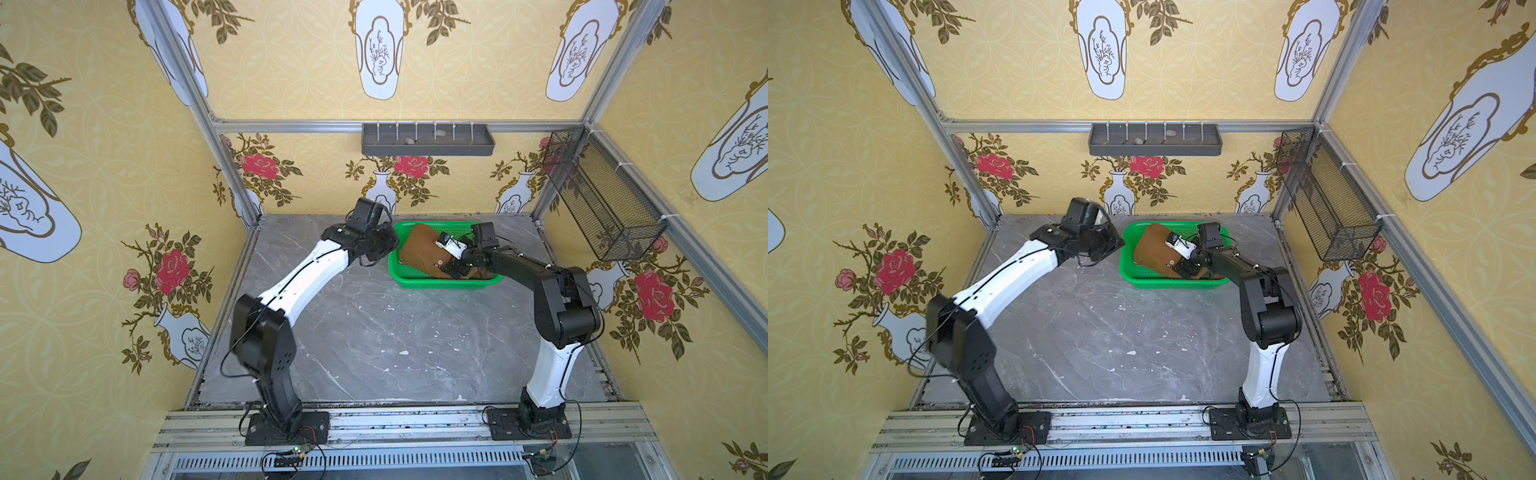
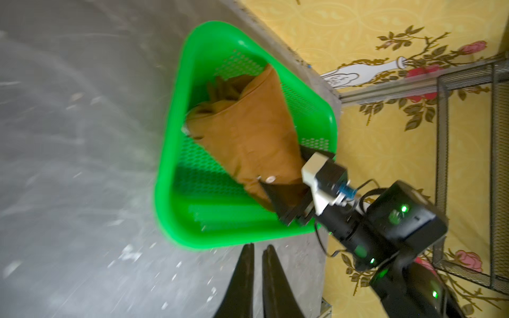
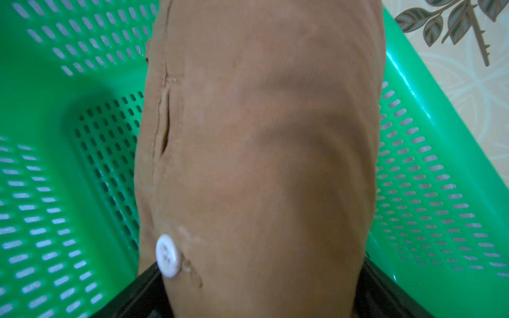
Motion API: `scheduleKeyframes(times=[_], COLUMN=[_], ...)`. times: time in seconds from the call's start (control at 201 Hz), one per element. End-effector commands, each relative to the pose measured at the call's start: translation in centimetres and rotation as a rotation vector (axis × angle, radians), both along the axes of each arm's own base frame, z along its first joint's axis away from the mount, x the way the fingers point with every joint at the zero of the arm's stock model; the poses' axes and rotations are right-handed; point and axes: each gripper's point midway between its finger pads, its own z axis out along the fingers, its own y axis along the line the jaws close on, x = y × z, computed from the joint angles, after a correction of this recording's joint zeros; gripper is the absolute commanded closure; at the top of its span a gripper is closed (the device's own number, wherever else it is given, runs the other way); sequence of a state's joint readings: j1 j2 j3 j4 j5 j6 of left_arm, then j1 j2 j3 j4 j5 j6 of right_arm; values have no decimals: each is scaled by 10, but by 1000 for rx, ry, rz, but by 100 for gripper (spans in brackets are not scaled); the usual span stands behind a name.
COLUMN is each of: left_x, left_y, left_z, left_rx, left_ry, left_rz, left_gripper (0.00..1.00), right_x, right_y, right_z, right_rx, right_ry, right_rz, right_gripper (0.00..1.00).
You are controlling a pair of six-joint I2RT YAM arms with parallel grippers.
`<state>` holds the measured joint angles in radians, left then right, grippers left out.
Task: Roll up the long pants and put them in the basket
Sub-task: Place the long pant in the bin.
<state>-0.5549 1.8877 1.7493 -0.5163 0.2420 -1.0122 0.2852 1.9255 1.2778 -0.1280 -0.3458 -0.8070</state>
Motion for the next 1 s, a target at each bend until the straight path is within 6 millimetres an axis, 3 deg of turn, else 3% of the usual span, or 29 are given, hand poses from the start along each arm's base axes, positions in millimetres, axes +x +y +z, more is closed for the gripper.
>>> scheduleKeyframes(times=[0.0, 0.055, 0.179, 0.279, 0.468, 0.533, 0.642, 0.797, 0.852, 0.991], left_x=[25, 37, 54, 52, 47, 39, 23, 8, 5, 7], left_y=[-49, -67, -109, -136, -163, -166, -152, -123, -117, -114], left_z=[-20, -39, -55, -74, -129, -153, -205, -257, -265, -262], left_rx=[-110, -156, -264, -271, -269, -241, -105, 62, 95, 131], left_ry=[40, 90, 112, 146, 238, 284, 381, 462, 475, 454], left_rz=[-137, -142, -175, -196, -182, -189, -148, -91, -94, -93], left_gripper=[87, 87, 85, 85, 84, 84, 86, 88, 89, 89], right_x=[-12, -12, -10, -11, -16, -13, -9, -2, -3, -7], right_y=[-5, -7, -14, -15, -14, -16, -21, -27, -29, -37], right_z=[-3, 0, 4, 2, -15, -19, -17, 13, 30, 88], right_rx=[25, 33, 46, 46, 45, 45, 46, 95, 111, 141], right_ry=[61, 57, 54, 59, 110, 118, 109, 64, 37, -76], right_rz=[-15, -19, -39, -41, -51, -76, -107, -157, -166, -208], right_gripper=[2, 2, 3, 2, 3, 2, 3, 2, 3, 2])
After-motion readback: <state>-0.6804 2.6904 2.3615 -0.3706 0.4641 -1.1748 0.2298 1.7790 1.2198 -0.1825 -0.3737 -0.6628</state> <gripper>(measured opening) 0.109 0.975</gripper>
